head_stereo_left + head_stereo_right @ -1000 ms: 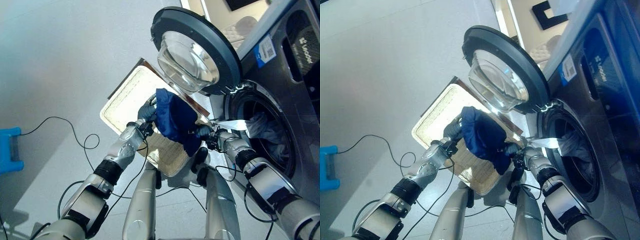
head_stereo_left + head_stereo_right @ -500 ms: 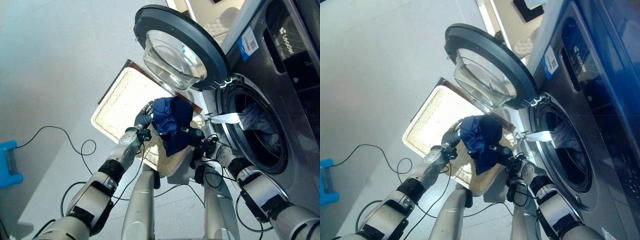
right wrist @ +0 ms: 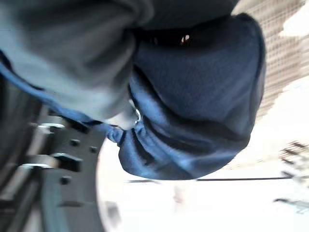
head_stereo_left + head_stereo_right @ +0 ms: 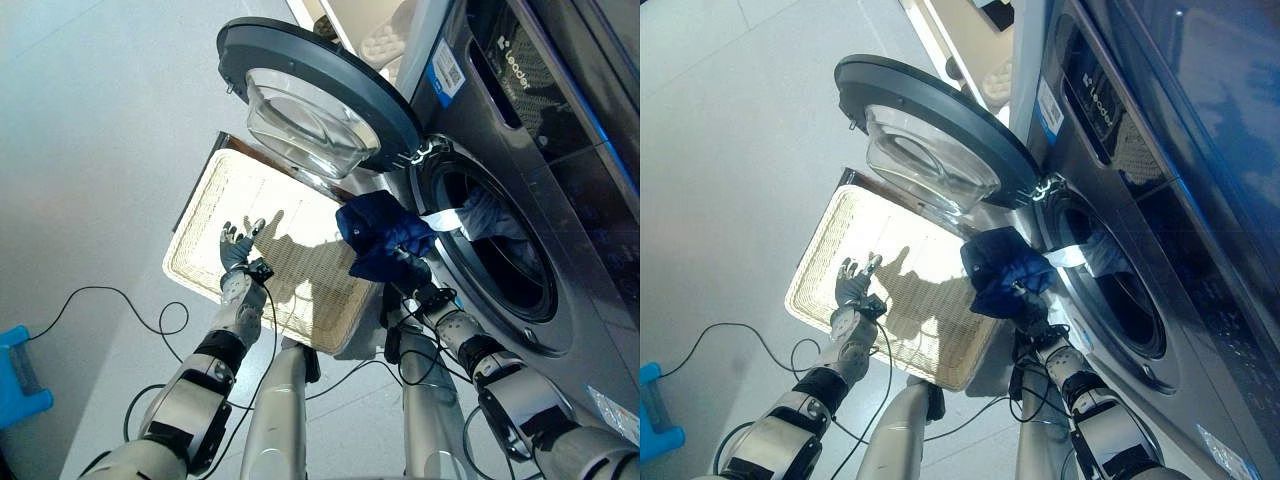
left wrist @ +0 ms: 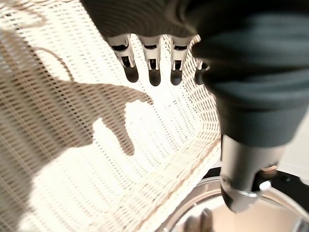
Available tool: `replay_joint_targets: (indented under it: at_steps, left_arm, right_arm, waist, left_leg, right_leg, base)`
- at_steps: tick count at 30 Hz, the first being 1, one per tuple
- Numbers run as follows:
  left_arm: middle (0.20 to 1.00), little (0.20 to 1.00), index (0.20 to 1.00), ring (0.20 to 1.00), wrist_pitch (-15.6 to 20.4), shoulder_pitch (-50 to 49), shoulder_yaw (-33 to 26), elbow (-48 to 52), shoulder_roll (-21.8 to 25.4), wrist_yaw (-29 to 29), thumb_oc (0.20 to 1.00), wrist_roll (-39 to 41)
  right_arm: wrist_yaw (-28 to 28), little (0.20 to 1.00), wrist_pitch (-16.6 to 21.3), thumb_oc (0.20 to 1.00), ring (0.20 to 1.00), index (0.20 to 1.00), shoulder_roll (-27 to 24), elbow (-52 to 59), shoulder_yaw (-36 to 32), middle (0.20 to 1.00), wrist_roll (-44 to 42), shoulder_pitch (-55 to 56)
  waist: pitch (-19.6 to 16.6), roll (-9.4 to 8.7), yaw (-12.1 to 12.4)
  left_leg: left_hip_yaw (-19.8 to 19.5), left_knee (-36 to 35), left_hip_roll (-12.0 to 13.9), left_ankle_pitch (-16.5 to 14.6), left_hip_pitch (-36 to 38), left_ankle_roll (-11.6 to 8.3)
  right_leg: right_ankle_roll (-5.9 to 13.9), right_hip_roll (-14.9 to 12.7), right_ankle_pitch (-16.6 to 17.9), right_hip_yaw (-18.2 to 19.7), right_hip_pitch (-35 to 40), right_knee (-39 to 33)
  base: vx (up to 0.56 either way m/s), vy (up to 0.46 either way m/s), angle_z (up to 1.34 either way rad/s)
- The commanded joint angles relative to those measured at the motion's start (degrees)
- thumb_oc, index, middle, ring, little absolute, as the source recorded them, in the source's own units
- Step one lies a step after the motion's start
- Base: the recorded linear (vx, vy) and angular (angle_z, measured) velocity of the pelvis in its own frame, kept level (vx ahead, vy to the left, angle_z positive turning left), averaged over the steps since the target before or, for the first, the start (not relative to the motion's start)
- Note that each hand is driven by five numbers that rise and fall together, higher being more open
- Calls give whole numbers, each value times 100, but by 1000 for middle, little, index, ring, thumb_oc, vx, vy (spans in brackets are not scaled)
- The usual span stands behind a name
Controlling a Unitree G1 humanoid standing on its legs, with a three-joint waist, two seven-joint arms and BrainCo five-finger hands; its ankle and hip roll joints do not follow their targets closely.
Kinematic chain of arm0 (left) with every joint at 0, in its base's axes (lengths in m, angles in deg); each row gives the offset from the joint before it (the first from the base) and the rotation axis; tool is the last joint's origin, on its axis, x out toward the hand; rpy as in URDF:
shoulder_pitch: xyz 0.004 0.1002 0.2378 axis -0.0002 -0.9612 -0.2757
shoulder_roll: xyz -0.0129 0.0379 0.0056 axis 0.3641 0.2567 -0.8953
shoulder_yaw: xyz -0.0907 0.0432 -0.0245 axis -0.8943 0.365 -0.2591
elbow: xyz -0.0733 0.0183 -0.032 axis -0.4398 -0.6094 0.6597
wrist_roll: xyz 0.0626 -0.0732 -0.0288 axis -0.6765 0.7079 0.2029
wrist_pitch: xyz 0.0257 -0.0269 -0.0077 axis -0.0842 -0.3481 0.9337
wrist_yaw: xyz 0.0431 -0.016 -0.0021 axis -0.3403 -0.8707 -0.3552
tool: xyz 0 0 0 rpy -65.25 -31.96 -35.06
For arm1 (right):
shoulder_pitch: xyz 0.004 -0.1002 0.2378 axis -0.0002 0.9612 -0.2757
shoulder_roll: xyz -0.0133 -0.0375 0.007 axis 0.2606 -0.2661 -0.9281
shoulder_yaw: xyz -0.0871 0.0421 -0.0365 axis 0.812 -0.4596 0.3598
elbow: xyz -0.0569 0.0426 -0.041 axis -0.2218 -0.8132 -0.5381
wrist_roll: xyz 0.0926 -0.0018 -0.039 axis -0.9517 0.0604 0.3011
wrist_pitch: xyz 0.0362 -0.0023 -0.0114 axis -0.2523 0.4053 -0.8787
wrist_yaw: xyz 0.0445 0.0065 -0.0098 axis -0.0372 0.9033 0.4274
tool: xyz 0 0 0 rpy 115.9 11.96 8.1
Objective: Put the clothes into the washing machine.
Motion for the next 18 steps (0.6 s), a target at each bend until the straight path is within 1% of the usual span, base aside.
replay_joint_targets:
  at_steps: [1, 2, 3, 4, 5, 6, 8, 9, 10, 12, 15, 17, 18]
  left_arm:
    - [1000, 1000, 1000, 1000, 144, 149, -144, -124, -264, -152, 1000, -460]
    - [1000, 1000, 1000, 1000, 146, 130, -136, -127, -275, -169, 1000, -452]
    - [1000, 1000, 1000, 1000, 147, 96, -141, -171, -303, -203, 1000, -360]
    - [1000, 1000, 1000, 1000, 155, 85, -154, -179, -312, -197, 1000, -341]
    - [1000, 1000, 1000, 1000, 185, 42, -210, -223, -367, -180, 1000, -280]
    - [1000, 1000, 1000, 1000, 197, 25, -218, -231, -381, -172, 1000, -271]
    - [1000, 1000, 1000, 1000, 280, -52, -275, -269, -480, -99, 1000, -253]
    - [1000, 1000, 1000, 1000, 288, -59, -278, -274, -489, -78, 1000, -243]
    - [1000, 1000, 1000, 1000, 320, -86, -277, -264, -532, -39, 1000, -220]
    - [1000, 1000, 1000, 1000, 389, -124, -266, -241, -592, 31, 1000, -199]
    - [1000, 1000, 1000, 1000, 430, -136, -208, -220, -646, 67, 1000, -169]
    - [1000, 1000, 1000, 1000, 443, -164, -145, -136, -705, 108, 1000, -224]
    - [1000, 1000, 1000, 1000, 458, -180, -115, -126, -723, 126, 1000, -224]
  right_arm:
    - [-147, 200, 441, 200, 200, 200, 9, 330, -217, 200, -959, -125]
    - [-163, 200, 510, 200, 200, 200, 18, 351, -245, 200, -1051, -107]
    - [-194, 200, 743, 200, 200, 200, 59, 419, -326, 200, -1404, -78]
    - [-208, 200, 762, 200, 200, 200, 68, 444, -350, 200, -1436, -69]
    - [-221, 200, 1003, 200, 200, 200, 111, 523, -477, 200, -1726, -53]
    - [-219, 200, 1065, 200, 200, 200, 123, 541, -507, 200, -1766, -43]
    - [-313, 200, 1427, 200, 200, 200, 157, 601, -741, 200, -2284, -53]
    - [-316, 200, 1463, 200, 200, 200, 154, 618, -787, 200, -2371, -61]
    - [-357, 200, 1579, 200, 200, 200, 149, 661, -941, 200, -2617, -85]
    - [-350, 200, 1750, 200, 200, 200, 135, 769, -1323, 200, -2657, -154]
    - [-329, 200, 1963, 200, 200, 200, 111, 849, -1598, 200, -2657, -270]
    - [-243, 200, 2288, 200, 200, 200, 9, 959, -1889, 200, -2657, -500]
    - [-250, 200, 2377, 200, 200, 200, -30, 948, -1957, 200, -2657, -544]
  waist:
    - [-117, 333, -178]
    - [-117, 346, -192]
    - [-117, 379, -231]
    - [-117, 387, -240]
    - [-117, 426, -279]
    - [-117, 434, -287]
    - [-117, 507, -334]
    - [-117, 521, -345]
    - [-117, 565, -374]
    - [-117, 645, -408]
    - [-117, 712, -427]
    - [-117, 802, -416]
    - [-117, 825, -409]
  left_leg:
    - [378, 561, -441, -573, -235, -145]
    - [390, 563, -442, -577, -230, -147]
    - [427, 555, -442, -577, -212, -149]
    - [436, 553, -442, -578, -211, -150]
    - [474, 550, -440, -582, -223, -149]
    - [484, 551, -441, -586, -218, -148]
    - [547, 538, -450, -595, -210, -146]
    - [561, 540, -449, -600, -209, -148]
    - [597, 554, -441, -611, -213, -149]
    - [648, 566, -444, -634, -223, -153]
    - [662, 572, -454, -650, -232, -155]
    - [686, 597, -473, -642, -298, -134]
    - [687, 604, -480, -649, -307, -133]
  right_leg:
    - [568, 141, -67, -103, 168, -290]
    - [571, 141, -70, -94, 165, -289]
    - [576, 145, -63, -64, 165, -305]
    - [576, 145, -65, -57, 160, -305]
    - [579, 157, -70, -26, 123, -301]
    - [581, 158, -76, -16, 120, -295]
    - [579, 171, -90, 34, 88, -298]
    - [578, 169, -94, 40, 83, -297]
    - [576, 162, -101, 61, 58, -284]
    - [577, 148, -109, 85, 16, -272]
    - [578, 137, -110, 113, -16, -258]
    - [566, 122, -71, 134, -105, -233]
    - [568, 108, -72, 132, -117, -222]
  base:
    - [9, 63, -20]
    - [14, 83, -19]
    - [8, 62, -10]
    - [10, 96, -12]
    - [6, 69, -10]
    - [13, 94, -12]
    - [20, 89, -15]
    - [28, 95, -20]
    - [26, 84, -16]
    - [22, 84, -14]
    - [18, 38, -10]
    - [2, 25, -6]
    - [20, 14, -6]
